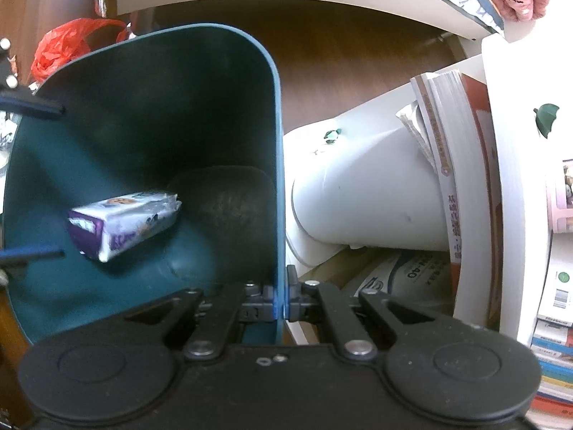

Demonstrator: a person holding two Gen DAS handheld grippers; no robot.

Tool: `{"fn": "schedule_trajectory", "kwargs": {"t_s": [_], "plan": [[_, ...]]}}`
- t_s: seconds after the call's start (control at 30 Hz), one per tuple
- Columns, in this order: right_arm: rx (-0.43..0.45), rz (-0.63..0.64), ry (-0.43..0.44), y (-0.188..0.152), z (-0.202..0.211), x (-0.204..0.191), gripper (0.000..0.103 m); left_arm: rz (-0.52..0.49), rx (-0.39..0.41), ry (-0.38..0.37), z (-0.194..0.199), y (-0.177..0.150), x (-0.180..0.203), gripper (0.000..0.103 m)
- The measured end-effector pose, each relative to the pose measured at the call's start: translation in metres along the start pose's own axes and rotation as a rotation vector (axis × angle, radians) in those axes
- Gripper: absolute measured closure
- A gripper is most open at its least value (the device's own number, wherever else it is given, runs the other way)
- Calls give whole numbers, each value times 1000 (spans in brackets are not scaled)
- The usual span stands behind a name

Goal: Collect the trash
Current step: 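Move the left gripper back down and grasp the crumpled foil paper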

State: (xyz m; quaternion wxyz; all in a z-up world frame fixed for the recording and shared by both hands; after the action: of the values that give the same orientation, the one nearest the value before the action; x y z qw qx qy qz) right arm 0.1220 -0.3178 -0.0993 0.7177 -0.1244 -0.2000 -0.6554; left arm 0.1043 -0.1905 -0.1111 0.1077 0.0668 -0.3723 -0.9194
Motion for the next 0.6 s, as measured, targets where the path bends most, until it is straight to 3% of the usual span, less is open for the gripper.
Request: {"fn": "schedule_trajectory", "kwargs": {"t_s": [0.3,0.6], "plan": [[-24,46,0,2,-3,-2,100,79,30,118,47,-40,-50,19],[-29,47,9,6,0,-3,99,237,-155,292,57,-148,-108,19]]}}
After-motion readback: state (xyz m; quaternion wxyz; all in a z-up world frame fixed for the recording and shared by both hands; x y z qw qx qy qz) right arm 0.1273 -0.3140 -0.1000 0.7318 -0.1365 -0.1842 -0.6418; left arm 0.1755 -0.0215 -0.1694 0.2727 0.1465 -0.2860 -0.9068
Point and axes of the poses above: each gripper's, at about its wrist camera, not at the fingertips, and z roughly against the way its jaws point, x to its right, y to its top, the point moved 9 cm from there along -z, roughly the way its jaws point, and after that the axes turned 6 degrees about -z, right-handed, at the moved point
